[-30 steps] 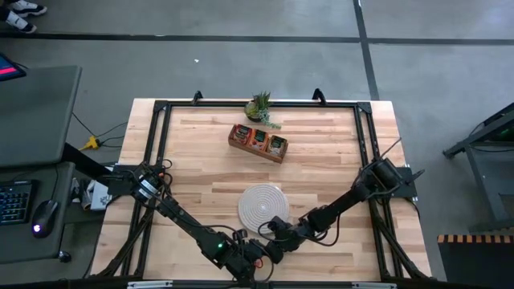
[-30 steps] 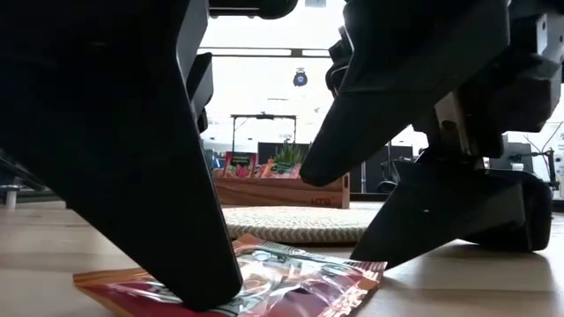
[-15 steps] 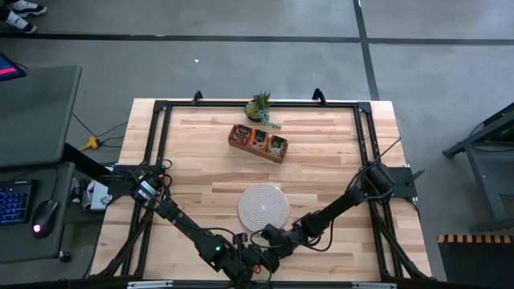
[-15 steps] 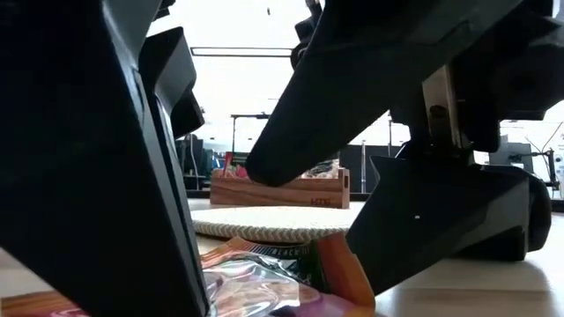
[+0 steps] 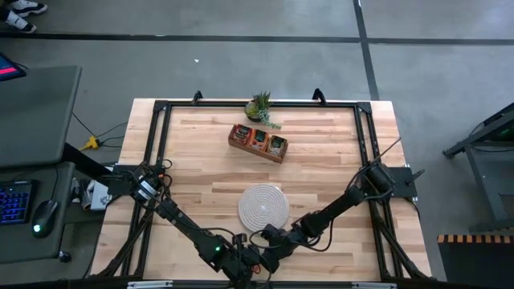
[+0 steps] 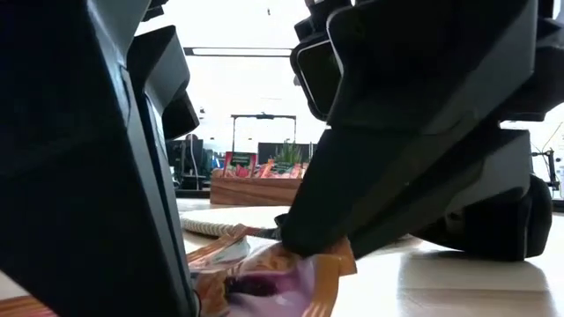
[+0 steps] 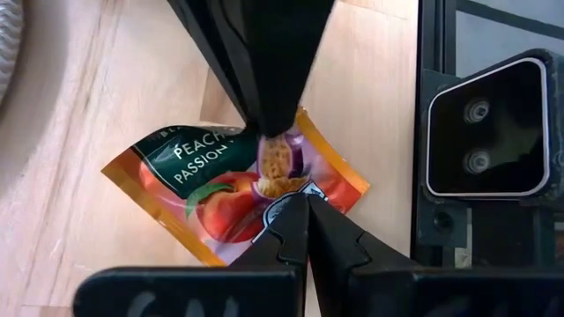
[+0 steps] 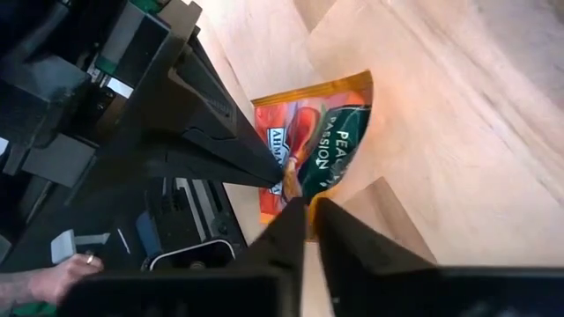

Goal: Pick & Place Tea
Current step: Put the orange tea bag into the middle section of the wooden organizer

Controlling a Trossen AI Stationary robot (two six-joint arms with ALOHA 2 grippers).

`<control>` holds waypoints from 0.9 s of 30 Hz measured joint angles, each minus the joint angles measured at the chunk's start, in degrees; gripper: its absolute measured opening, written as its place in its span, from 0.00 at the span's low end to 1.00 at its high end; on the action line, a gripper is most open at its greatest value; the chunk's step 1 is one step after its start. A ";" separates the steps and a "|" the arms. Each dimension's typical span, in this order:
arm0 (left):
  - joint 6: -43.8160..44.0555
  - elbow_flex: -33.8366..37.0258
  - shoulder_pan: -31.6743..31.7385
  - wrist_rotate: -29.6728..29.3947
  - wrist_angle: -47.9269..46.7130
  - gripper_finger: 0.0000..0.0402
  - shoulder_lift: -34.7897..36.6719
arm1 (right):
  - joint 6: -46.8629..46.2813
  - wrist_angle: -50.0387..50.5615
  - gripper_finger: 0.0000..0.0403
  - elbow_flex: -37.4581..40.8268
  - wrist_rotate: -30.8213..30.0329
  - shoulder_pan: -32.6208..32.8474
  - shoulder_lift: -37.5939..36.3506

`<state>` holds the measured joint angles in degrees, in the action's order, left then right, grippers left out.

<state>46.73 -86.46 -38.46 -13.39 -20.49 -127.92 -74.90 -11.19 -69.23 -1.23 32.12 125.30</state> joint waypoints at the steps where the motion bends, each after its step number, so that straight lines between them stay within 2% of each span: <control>1: -0.01 0.00 0.01 0.02 0.00 0.00 0.00 | 0.18 0.20 0.04 0.00 -0.07 -0.02 -0.05; 9: 0.38 0.00 0.10 0.43 0.00 0.00 0.00 | 1.59 2.94 0.00 -0.04 -2.54 -0.03 -0.80; 16: 0.25 -0.04 0.51 -0.53 1.00 0.00 -0.15 | 5.52 12.50 0.00 0.11 -7.33 0.24 -4.93; 27: -4.21 0.15 0.50 -1.06 1.56 0.02 1.88 | 6.87 14.00 0.00 0.17 -8.13 0.19 -6.06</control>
<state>42.52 -86.31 -37.96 -14.45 -18.93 -126.04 -68.03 2.81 -69.06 -9.36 32.32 119.24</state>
